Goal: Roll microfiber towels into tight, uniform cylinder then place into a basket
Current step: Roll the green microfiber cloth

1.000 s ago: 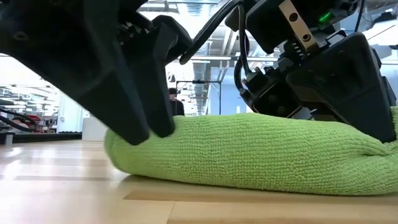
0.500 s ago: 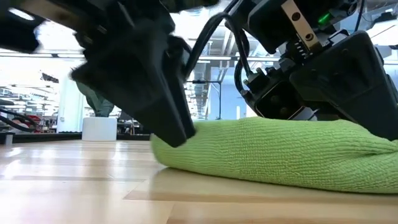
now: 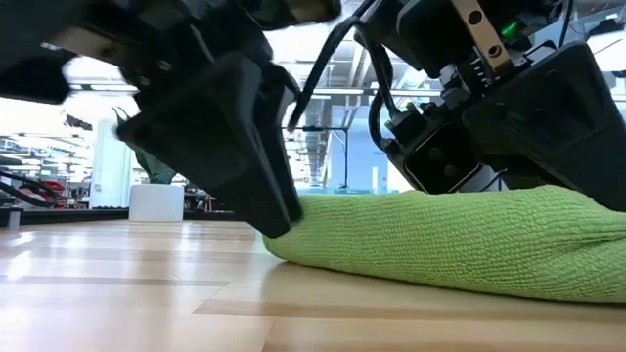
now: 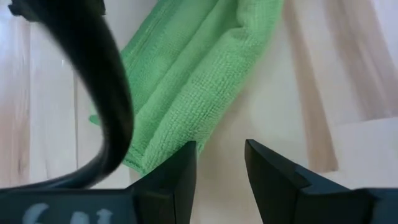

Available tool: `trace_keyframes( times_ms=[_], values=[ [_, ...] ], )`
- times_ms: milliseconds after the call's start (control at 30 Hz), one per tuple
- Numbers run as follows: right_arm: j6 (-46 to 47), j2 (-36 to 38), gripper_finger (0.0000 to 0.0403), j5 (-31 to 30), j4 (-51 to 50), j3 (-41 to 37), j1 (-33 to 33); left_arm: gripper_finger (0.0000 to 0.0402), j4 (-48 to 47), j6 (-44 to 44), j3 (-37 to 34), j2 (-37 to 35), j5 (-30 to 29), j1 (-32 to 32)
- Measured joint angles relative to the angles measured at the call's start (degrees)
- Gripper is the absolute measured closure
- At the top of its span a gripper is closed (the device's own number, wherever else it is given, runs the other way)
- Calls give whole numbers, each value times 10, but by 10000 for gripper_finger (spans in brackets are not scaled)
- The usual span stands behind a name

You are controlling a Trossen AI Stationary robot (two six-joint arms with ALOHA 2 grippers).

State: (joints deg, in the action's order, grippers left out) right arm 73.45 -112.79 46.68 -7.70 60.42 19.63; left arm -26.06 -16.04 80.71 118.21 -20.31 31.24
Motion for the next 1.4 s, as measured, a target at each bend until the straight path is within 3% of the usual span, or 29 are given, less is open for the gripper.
trace_keyframes(
  times_ms=[233, 533, 633, 967, 1167, 1333, 1400],
  values=[
    [0, 0, 360, 15, 6, 0, 23, 272, 2, 1, 10, 0, -40, 31],
    [-36, 0, 360, 21, 9, 0, 52, 272, 30, 1, 14, 0, -41, 41],
    [-56, 0, 360, 17, 8, 0, 52, 272, 30, 40, 14, 0, -39, 41],
    [-65, 0, 360, 11, 7, 0, 51, 272, 50, 105, 14, 0, 47, 33],
    [-65, 0, 360, 11, 6, 0, 51, 272, 50, 109, 14, 0, 41, 9],
    [-65, 0, 360, 11, 5, 0, 51, 272, 68, 115, 6, 0, 117, -5],
    [-70, 0, 360, 11, 5, 0, 51, 272, 82, 119, -2, 0, 123, -5]
  ],
)
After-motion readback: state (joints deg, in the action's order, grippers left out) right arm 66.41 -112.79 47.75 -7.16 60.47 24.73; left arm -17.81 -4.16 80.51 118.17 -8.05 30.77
